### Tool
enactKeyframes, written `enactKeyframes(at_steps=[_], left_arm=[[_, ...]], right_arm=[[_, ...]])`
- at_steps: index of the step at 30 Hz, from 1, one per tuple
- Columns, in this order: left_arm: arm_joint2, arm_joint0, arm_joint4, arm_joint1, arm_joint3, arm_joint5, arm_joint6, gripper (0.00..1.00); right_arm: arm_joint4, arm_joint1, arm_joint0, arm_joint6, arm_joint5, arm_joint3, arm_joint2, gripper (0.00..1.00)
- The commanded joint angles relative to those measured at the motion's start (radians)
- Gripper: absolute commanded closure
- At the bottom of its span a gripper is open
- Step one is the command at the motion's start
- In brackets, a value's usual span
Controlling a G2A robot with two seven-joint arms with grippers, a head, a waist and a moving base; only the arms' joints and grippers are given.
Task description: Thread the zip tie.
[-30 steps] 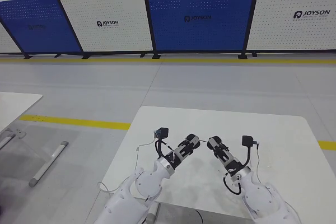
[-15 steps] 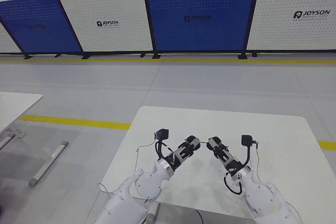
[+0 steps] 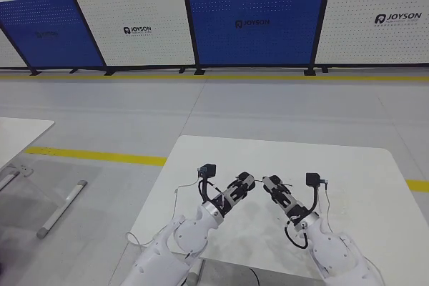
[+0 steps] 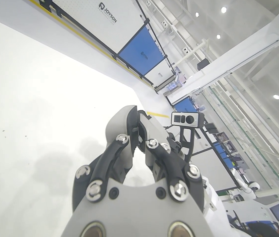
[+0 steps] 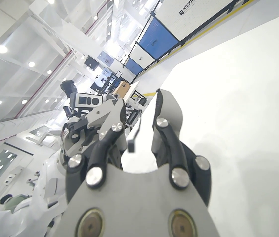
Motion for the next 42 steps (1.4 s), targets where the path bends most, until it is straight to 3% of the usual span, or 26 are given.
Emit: enactKeyframes(at_steps=[1,14,17,20,33,39,41,42], left_arm=[[-0.002,-0.001,-0.005,0.000,-0.001,0.004,0.005,1.00],[-0.005,-0.009,-0.011,-0.002,-0.004,0.018,0.015,1.00],[-0.004,-0.011,-0.003,-0.001,-0.004,0.018,0.013,1.00],[-0.005,-0.012,-0.002,-0.001,-0.005,0.019,0.011,1.00],[0.003,-0.013,0.021,0.002,-0.014,-0.001,-0.030,1.00],[-0.004,-0.015,0.006,0.001,-0.012,0.016,-0.013,1.00],[-0.003,-0.015,0.006,0.001,-0.010,0.019,-0.010,0.75],[-0.003,-0.016,0.007,0.000,-0.010,0.020,-0.008,0.72]], right_arm=[[-0.005,-0.001,-0.001,-0.001,0.002,-0.001,0.001,0.75],[-0.017,-0.004,-0.003,0.007,0.013,-0.012,0.011,0.77],[-0.018,-0.005,-0.003,0.005,0.013,-0.015,0.013,0.83],[-0.016,-0.006,-0.002,0.004,0.014,-0.017,0.016,1.00],[-0.027,-0.010,0.000,0.014,0.022,-0.020,0.021,1.00],[-0.026,-0.011,-0.001,0.023,0.022,-0.021,0.026,1.00],[-0.027,-0.011,-0.002,0.026,0.022,-0.021,0.028,1.00],[-0.028,-0.011,-0.003,0.026,0.022,-0.021,0.028,1.00]])
